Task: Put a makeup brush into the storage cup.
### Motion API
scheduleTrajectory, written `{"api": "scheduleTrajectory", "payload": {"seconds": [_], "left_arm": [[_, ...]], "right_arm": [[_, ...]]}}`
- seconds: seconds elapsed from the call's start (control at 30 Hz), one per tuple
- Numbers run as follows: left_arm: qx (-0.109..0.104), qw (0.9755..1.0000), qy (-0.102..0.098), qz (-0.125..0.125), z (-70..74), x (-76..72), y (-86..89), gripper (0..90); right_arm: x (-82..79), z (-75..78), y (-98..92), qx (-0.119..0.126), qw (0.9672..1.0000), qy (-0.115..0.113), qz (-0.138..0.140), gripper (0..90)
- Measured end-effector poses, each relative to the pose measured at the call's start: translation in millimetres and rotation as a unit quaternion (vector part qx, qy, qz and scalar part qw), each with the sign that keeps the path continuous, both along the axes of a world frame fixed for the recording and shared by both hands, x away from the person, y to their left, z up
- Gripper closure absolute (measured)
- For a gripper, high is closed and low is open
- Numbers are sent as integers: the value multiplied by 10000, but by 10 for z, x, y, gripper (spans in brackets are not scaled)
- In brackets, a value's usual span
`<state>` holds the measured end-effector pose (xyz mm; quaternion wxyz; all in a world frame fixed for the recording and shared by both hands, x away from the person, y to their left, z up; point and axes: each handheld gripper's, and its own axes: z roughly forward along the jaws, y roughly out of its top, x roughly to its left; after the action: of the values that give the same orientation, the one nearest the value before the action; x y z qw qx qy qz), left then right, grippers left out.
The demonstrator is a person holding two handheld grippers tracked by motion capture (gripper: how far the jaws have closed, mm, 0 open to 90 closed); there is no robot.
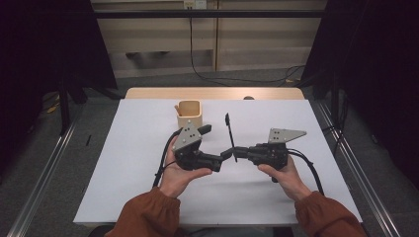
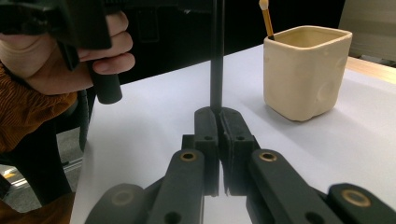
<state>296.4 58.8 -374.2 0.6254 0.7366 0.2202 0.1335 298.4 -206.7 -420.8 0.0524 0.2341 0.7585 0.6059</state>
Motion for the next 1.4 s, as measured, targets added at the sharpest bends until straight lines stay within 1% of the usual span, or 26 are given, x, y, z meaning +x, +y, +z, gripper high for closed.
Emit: {"api": "scheduleTrajectory", "payload": {"seconds": [0.03, 0.17, 0.2, 0.23, 0.27, 0.33, 0.37, 0.43, 0.5, 0.53, 0.63, 0.73, 0.83, 0.9, 0.93, 0.97, 1.0, 1.03, 1.07, 1.13, 1.17, 1.2, 1.23, 1.27, 1.33, 1.4], "left_arm": [[-25, 10000, 13, -36, 6, 6, -19, 39], [-63, 9999, -100, -23, 21, 43, -87, 80], [-58, 9999, -69, -46, 22, 54, -102, 95], [-22, 10000, -84, -13, 23, 65, -114, 104], [-36, 10000, -89, -6, 20, 75, -132, 112], [15, 10000, -86, -29, 18, 95, -152, 142], [36, 10000, -66, -43, 16, 104, -162, 143], [8, 10000, -10, -64, 11, 118, -178, 153], [48, 10000, -9, -45, 4, 126, -181, 170], [87, 9999, -4, -67, -1, 134, -181, 188], [113, 9999, 36, -79, -16, 147, -185, 233], [19, 9999, 47, -88, -10, 145, -191, 288], [-19, 9999, 111, -123, -8, 155, -195, 333], [-55, 9998, 155, -98, -7, 161, -196, 367], [-68, 9997, 183, -145, -5, 165, -192, 392], [-52, 9998, 179, -117, -4, 164, -190, 424], [-3, 9999, 129, -16, -3, 161, -190, 426], [-17, 9998, 174, -45, -5, 165, -188, 428], [-61, 9996, 258, -102, -6, 175, -183, 449], [-86, 9993, 327, -162, -8, 181, -180, 489], [-132, 9991, 355, -178, -10, 182, -179, 526], [-155, 9989, 408, -194, -9, 185, -175, 544], [-178, 9987, 423, -205, -10, 189, -173, 588], [-188, 9987, 449, -159, -8, 191, -172, 618], [-263, 9981, 526, -154, -9, 207, -172, 662], [-273, 9979, 576, -129, -13, 218, -172, 703]], "right_arm": [[0, 0, 2, 7, 10000, 3, 2, 862], [0, 9, -6, 13, 10000, -24, -28, 862], [0, 10, -10, 10, 10000, -33, -33, 862], [0, 11, -14, 15, 10000, -38, -33, 862], [-1, 12, -15, 12, 10000, -41, -34, 862], [-1, 11, -16, 11, 10000, -38, -38, 862], [-1, 9, -15, 8, 10000, -37, -41, 862], [-1, 6, -12, 2, 10000, -34, -44, 862], [1, 1, -9, -4, 10000, -26, -48, 862], [4, -3, -6, -6, 10000, -26, -46, 862], [9, -8, -4, -14, 10000, -27, -40, 862], [11, -10, -10, -15, 10000, -14, -50, 862], [13, -15, -10, -36, 10000, -11, -48, 862], [14, -19, -8, -30, 10000, -7, -36, 862], [15, -21, -7, -26, 10000, -10, -40, 862], [17, -23, -7, -24, 10000, -8, -42, 862], [19, -24, -9, -25, 10000, -10, -44, 861], [20, -25, -12, -34, 10000, -10, -52, 861], [23, -29, -14, -16, 10000, -4, -69, 861], [28, -35, -19, -12, 10000, 8, -72, 861], [29, -37, -19, -8, 10000, 9, -77, 861], [30, -37, -20, -2, 10000, 13, -74, 861], [29, -36, -20, -8, 10000, 11, -79, 861], [29, -36, -20, -5, 10000, 9, -78, 861], [28, -37, -18, -1, 10000, 7, -74, 861], [27, -40, -16, -8, 10000, 9, -69, 861]]}}
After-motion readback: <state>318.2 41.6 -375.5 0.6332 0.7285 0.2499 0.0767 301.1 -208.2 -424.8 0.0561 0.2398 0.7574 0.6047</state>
